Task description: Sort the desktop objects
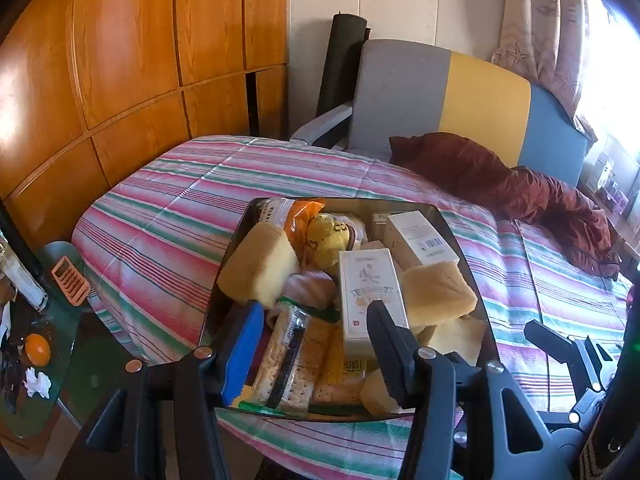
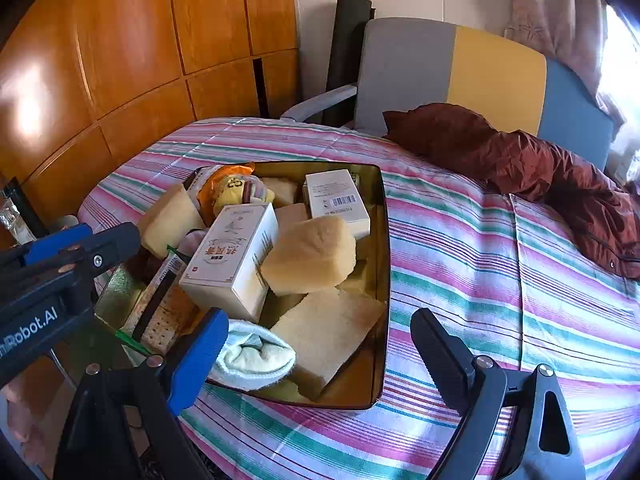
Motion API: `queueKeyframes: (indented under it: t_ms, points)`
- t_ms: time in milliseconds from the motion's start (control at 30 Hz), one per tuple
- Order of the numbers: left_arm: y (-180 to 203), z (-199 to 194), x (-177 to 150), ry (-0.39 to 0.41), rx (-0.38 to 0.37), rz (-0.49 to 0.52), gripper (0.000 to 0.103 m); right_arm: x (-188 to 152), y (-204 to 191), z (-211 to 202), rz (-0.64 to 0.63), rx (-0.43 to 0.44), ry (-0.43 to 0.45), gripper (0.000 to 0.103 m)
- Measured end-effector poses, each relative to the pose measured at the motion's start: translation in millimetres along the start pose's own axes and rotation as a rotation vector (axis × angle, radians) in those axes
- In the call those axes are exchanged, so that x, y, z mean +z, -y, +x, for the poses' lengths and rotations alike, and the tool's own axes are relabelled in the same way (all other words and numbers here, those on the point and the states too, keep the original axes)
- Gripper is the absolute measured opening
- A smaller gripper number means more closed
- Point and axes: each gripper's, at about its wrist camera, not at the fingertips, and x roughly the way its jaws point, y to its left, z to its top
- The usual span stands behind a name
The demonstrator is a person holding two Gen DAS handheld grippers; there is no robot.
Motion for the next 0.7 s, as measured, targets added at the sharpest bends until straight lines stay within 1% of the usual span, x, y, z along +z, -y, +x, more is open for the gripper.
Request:
queueKeyframes:
  t_ms: [300, 500, 567, 633, 700]
  points:
    - [-0.9, -1.4, -0.3, -0.001, -0.004, -0.002, 0.054, -1.6, -3.1, -0.2, -0.007, -0.008, -0.001, 0.093]
    - [-2.8, -0.4, -0.7, 0.0, -0.027, -0.004, 0.054, -1.5, -4.9, -1.4, -0.01, -0.014, 0.001, 0.093]
    - [-2.7, 0.1, -1.1, 0.004, -0.035, 0.004, 0.049, -1.6, -5.1, -1.8, -0.011, -0.018, 0.004, 0.093]
    - [-2.3, 0.1, -2.3, 0.009, -0.035, 0.013, 0.049, -1.4, -4.0, -1.8, -0.009, -0.023, 0.009, 0.093]
    - [-4.7, 2.5, -2.6, 0.002, -0.051, 0.006, 0.049, -1.6, 0.5, -4.4, 0.004, -0.03, 0.025, 0.093]
